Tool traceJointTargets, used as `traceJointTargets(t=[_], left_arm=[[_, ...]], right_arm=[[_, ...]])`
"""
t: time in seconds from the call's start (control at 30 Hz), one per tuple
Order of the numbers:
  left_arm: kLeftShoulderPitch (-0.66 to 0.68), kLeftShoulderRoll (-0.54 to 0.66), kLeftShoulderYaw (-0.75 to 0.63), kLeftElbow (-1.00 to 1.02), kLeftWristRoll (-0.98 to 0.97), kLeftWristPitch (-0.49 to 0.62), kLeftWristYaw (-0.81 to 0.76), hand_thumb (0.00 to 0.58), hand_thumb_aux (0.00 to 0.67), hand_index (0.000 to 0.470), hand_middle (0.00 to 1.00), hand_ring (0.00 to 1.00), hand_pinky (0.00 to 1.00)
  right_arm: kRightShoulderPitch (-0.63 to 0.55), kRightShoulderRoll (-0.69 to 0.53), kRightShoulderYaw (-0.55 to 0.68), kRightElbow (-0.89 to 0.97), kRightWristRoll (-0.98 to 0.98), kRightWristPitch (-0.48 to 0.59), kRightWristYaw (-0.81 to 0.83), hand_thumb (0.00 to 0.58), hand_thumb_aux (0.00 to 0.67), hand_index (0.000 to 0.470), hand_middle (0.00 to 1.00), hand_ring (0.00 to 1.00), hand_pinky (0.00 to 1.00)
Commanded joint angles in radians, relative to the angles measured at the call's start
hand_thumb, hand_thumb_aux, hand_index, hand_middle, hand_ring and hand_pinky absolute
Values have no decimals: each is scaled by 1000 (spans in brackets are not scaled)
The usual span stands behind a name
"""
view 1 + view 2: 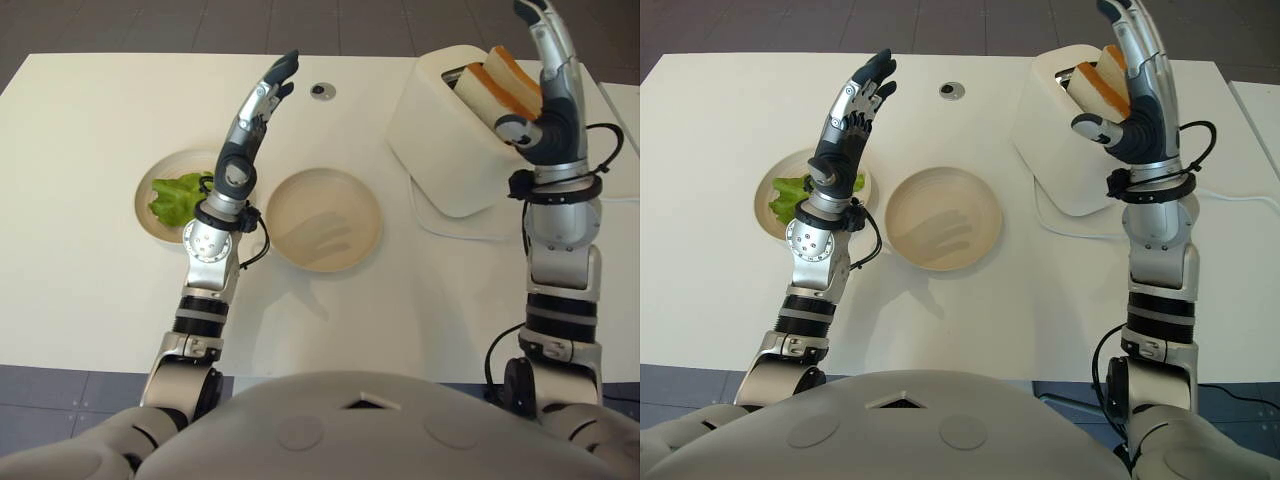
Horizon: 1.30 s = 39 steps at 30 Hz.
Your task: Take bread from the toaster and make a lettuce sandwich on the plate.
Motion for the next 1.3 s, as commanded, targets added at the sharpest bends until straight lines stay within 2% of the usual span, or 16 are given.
traceJointTargets(t=[0.03, 0.2, 0.3, 0.4, 0.47, 0.5, 0.57, 0.6, 0.67, 0.8, 0.83, 0.87, 0.9, 0.93, 1.0, 1.3], left_arm=[[-2, -4, -1, 21, 11, -1, 3, 0, 0, 0, 0, 0, 0], [-11, -8, -3, 36, 15, -7, 6, 0, 0, 0, 0, 0, 0], [-13, -9, -5, 42, 16, -11, 7, 0, 0, 0, 0, 0, 0], [-8, -8, -3, 36, 16, -9, 7, 0, 0, 0, 0, 0, 0], [-3, -9, -6, 33, 13, -9, 5, 0, 0, 0, 0, 0, 0], [-1, -10, -8, 30, 11, -9, 4, 0, 0, 0, 0, 0, 0], [1, -9, -9, 24, 8, -6, 2, 0, 0, 0, 0, 0, 0], [2, -8, -8, 21, 7, -5, 2, 0, 0, 0, 0, 0, 0], [5, -7, -7, 17, 6, -3, 1, 0, 0, 0, 0, 0, 0], [8, -7, -8, 16, 7, -2, 0, 0, 0, 0, 0, 0, 0], [8, -7, -9, 16, 7, -2, 0, 0, 0, 0, 0, 0, 0], [8, -8, -9, 17, 8, -2, 0, 0, 0, 0, 0, 0, 0], [8, -8, -9, 18, 9, -2, 0, 0, 0, 0, 0, 0, 0], [8, -9, -9, 20, 10, -3, 0, 0, 0, 0, 0, 0, 0], [6, -6, -4, 23, 16, -6, 3, 0, 0, 0, 0, 0, 0], [-50, 124, 89, 116, 277, 20, 130, 0, 0, 0, 0, 0, 0]], right_arm=[[-33, -69, -36, 119, -20, 60, -52, 0, 0, 0, 0, 0, 0], [-124, -138, 1, 451, -14, 125, -91, 0, 0, 0, 0, 0, 0], [-152, -148, 29, 589, 49, 95, -56, 66, 39, 28, 0, 0, 0], [-163, -155, 74, 681, 66, 75, -25, 0, 0, 0, 0, 0, 0], [-158, -158, 113, 712, 67, 72, 2, 40, 24, 17, 0, 0, 0], [-153, -159, 129, 718, 70, 70, 11, 128, 79, 55, 0, 0, 0], [-143, -166, 147, 719, 78, 62, 17, 454, 357, 251, 0, 0, 0], [-139, -169, 152, 715, 83, 60, 16, 521, 457, 321, 0, 0, 0], [-130, -181, 155, 700, 100, 48, 6, 580, 670, 470, 0, 0, 0], [-105, -193, 138, 629, 135, 39, -5, 580, 670, 470, 0, 0, 0], [-98, -193, 129, 606, 147, 39, -9, 580, 670, 470, 75, 75, 75], [-92, -193, 120, 582, 158, 39, -16, 580, 670, 470, 310, 310, 310], [-89, -191, 111, 562, 168, 36, -26, 580, 670, 470, 467, 467, 467], [-86, -189, 99, 537, 173, 32, -44, 580, 670, 470, 725, 725, 725], [-84, -181, 67, 487, 185, 7, -92, 580, 670, 470, 1000, 1000, 1000], [-56, -106, -66, 231, 341, -160, -171, 580, 670, 470, 1000, 1000, 1000]])
